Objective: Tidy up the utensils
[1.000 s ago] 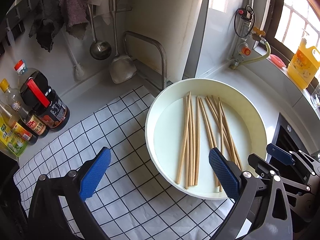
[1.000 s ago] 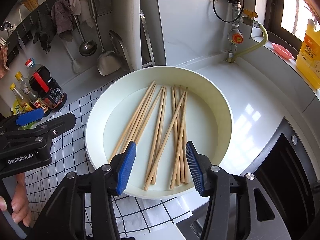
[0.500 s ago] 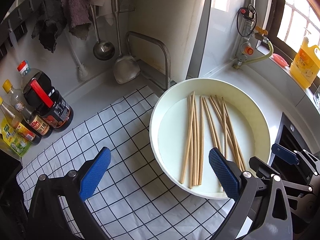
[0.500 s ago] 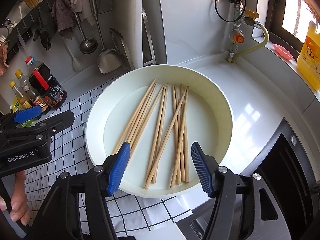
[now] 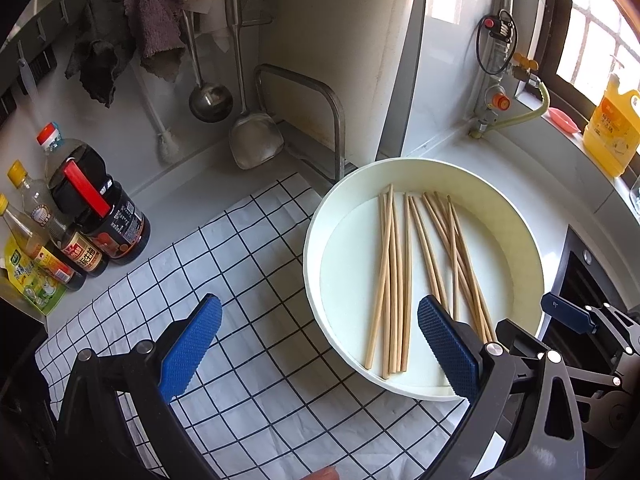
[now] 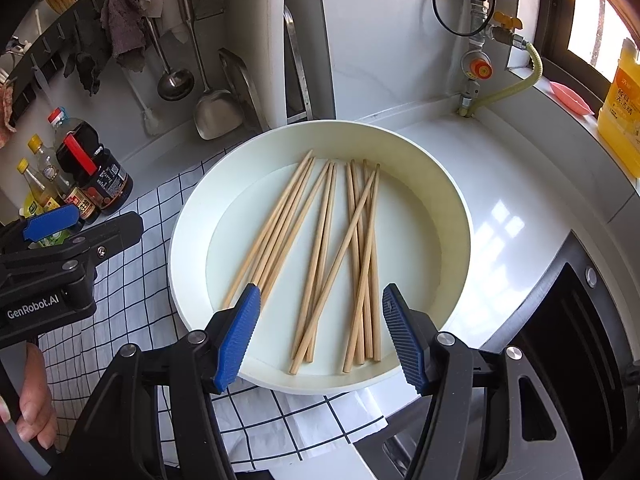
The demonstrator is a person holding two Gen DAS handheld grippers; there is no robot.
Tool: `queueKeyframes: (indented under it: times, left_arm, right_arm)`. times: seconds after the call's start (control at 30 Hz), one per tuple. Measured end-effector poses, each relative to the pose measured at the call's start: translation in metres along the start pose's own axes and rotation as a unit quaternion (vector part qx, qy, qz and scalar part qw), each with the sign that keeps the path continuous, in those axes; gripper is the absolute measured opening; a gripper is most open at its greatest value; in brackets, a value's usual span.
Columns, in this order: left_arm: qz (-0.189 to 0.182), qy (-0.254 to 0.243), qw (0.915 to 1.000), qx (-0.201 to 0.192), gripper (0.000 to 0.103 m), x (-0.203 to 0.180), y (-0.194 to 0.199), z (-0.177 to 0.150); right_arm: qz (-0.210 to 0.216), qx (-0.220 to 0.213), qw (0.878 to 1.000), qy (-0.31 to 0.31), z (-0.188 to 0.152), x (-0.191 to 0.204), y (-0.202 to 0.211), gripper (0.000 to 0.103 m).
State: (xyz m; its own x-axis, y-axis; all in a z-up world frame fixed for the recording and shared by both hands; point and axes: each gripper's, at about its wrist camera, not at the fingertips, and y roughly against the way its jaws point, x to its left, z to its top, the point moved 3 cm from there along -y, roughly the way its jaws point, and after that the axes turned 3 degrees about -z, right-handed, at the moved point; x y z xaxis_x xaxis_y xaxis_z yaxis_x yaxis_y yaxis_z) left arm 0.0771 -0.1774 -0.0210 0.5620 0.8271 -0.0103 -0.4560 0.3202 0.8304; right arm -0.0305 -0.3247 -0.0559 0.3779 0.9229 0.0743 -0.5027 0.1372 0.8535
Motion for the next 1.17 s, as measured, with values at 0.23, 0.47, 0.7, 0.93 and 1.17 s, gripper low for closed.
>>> queueKeyframes:
  times: [0.23, 0.47, 0.7, 0.93, 1.17]
  left_arm:
    - [0.002, 0.001, 1.0, 0.002, 0.097, 0.0, -0.001, 0.0]
    - [-0.001, 0.001, 1.0, 0.005, 0.097, 0.0, -0.003, 0.0]
    - [-0.007, 0.005, 1.0, 0.004, 0.097, 0.002, -0.005, -0.002]
    - [-0.006, -0.001, 0.9999, 0.011, 0.097, -0.001, -0.006, -0.002]
    - [0.0, 0.007, 0.9996, 0.026, 0.097, 0.004, -0.011, -0.003]
  right_arm:
    - [0.0, 0.003, 1.0, 0.0, 0.0, 0.001, -0.002, 0.061]
    - [0.001, 0.004, 1.0, 0.001, 0.0, 0.001, -0.003, 0.061]
    - [0.002, 0.009, 1.0, 0.002, -0.001, 0.0, -0.006, 0.061]
    - [0.003, 0.01, 1.0, 0.002, -0.001, 0.0, -0.006, 0.061]
    - [0.004, 0.011, 1.0, 0.0, -0.001, 0.001, -0.007, 0.061]
